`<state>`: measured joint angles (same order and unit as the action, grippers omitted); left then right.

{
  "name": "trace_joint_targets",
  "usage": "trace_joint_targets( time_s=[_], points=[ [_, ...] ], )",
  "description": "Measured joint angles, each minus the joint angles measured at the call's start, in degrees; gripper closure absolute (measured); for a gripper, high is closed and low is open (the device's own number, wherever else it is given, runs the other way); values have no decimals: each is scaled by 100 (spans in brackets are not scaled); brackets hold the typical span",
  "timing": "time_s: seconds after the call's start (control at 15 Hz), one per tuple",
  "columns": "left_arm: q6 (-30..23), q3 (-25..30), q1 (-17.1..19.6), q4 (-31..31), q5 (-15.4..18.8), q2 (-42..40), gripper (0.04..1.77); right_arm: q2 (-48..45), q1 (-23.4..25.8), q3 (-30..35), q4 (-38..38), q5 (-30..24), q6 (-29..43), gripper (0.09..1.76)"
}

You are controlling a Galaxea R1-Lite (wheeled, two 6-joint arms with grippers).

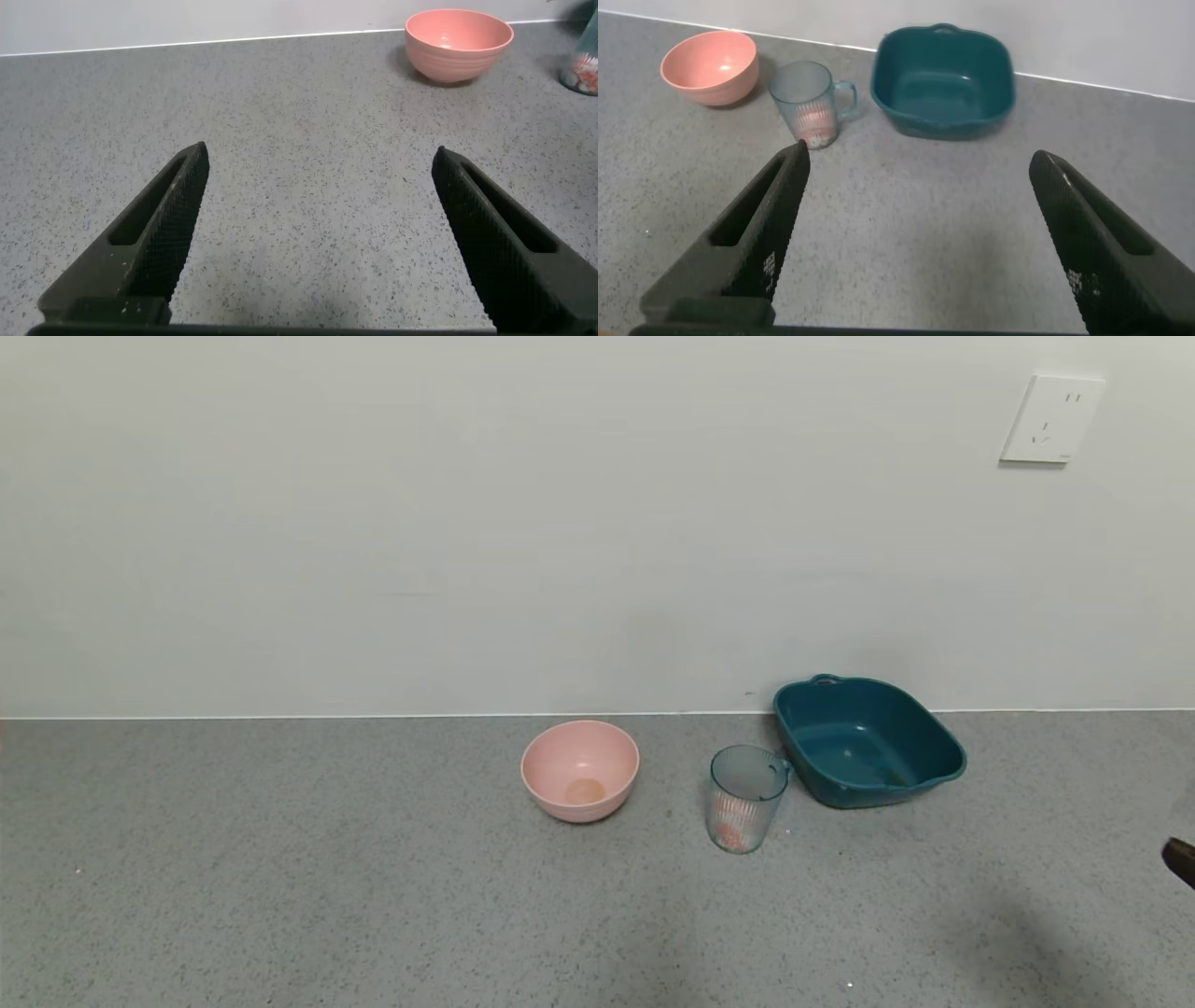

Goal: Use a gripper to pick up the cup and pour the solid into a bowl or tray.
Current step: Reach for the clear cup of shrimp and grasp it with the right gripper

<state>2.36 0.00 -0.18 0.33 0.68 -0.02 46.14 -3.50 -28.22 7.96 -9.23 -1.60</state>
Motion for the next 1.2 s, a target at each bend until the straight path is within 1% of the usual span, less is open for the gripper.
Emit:
trace_joint_targets(
  time_s=[0.2,0.47,0.6,0.73,1.2],
  points=[
    [-2,0,0,0,2,0,9,1001,-494,-35,829,163,15,14],
    [-2,0,0,0,2,0,9,2232,-1331,-46,1860,789,208,14],
    [0,-2,0,0,0,0,9,2754,-1629,-39,2286,967,234,14],
    [-2,-2,0,0,2,0,9,3235,-1788,-38,2616,1015,245,14],
    [-2,-2,0,2,2,0,9,4791,-2075,-83,3688,1028,230,14]
  ],
)
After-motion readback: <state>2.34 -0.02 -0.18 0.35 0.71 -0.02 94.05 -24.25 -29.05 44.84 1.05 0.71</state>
